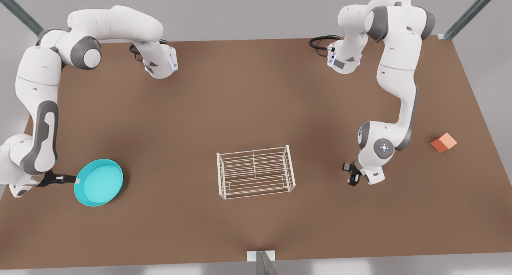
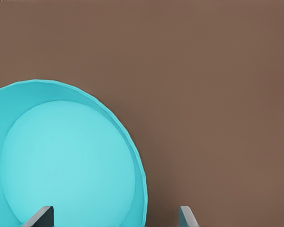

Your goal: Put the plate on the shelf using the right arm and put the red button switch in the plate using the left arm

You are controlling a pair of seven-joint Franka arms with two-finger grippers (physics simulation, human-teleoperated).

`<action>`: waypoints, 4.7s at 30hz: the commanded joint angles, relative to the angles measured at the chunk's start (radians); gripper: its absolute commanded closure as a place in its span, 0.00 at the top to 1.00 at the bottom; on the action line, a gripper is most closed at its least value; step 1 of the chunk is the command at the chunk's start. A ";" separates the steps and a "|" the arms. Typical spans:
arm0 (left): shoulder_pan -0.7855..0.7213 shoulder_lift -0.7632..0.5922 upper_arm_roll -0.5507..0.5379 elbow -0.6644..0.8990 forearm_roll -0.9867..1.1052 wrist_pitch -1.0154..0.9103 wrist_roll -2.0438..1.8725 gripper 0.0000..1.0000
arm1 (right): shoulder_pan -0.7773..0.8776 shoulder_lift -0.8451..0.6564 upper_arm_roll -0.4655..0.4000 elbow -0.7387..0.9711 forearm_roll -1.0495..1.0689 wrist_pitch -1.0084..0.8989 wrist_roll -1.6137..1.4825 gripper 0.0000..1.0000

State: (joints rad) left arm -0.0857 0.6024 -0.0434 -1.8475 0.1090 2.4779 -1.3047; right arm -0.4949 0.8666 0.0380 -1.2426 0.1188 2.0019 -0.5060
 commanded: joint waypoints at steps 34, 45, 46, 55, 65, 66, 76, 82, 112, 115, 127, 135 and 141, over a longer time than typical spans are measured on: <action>-0.005 -0.039 -0.128 0.254 0.074 -0.376 -0.332 0.45 | -0.037 0.095 0.028 0.002 0.136 0.124 -0.243 0.45; -0.006 -0.159 -0.173 0.352 0.018 -0.564 -0.329 0.45 | -0.045 0.074 0.033 0.008 0.177 -0.075 -0.218 0.26; -0.006 -0.162 -0.171 0.352 0.029 -0.579 -0.308 0.45 | -0.045 0.068 0.033 0.008 0.177 -0.086 -0.218 0.26; 0.012 -0.213 -0.159 0.344 0.089 -0.695 -0.143 0.45 | -0.042 0.012 0.043 0.006 0.180 -0.189 -0.218 0.11; 0.012 -0.213 -0.161 0.344 0.084 -0.697 -0.145 0.45 | -0.019 -0.084 0.074 0.000 0.217 -0.290 -0.192 0.11; 0.012 -0.213 -0.161 0.344 0.084 -0.697 -0.146 0.45 | -0.016 -0.086 0.074 0.000 0.217 -0.290 -0.192 0.11; 0.012 -0.213 -0.161 0.344 0.083 -0.697 -0.148 0.45 | 0.143 -0.202 0.102 -0.001 0.257 -0.388 -0.006 0.11; 0.012 -0.211 -0.161 0.344 0.083 -0.697 -0.148 0.45 | 0.285 -0.238 0.100 0.006 0.297 -0.391 0.165 0.11; -0.144 -0.199 -0.286 0.378 -0.046 -0.557 -0.568 0.45 | 0.794 -0.164 0.123 -0.047 0.381 0.086 0.808 0.12; -0.146 -0.173 -0.343 0.378 -0.120 -0.422 -0.633 0.45 | 0.785 -0.167 0.123 -0.052 0.383 0.083 0.776 1.00; -0.194 0.097 -0.454 0.412 -0.034 0.233 -0.673 1.00 | 0.512 -0.446 0.125 -0.095 -0.393 -0.520 0.556 1.00; -0.072 -0.039 -0.451 0.636 0.304 -1.056 0.502 1.00 | 0.444 -0.603 0.117 -0.468 -0.274 -0.218 0.643 1.00; 0.020 -0.396 -0.096 0.268 -0.150 -0.771 1.332 1.00 | 0.437 -0.592 0.117 -0.463 -0.272 -0.213 0.643 1.00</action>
State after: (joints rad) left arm -0.0719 0.2483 -0.1532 -1.5198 0.0496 1.7279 -1.1663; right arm -0.0577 0.2737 0.1548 -1.7080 -0.1533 1.7660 0.1055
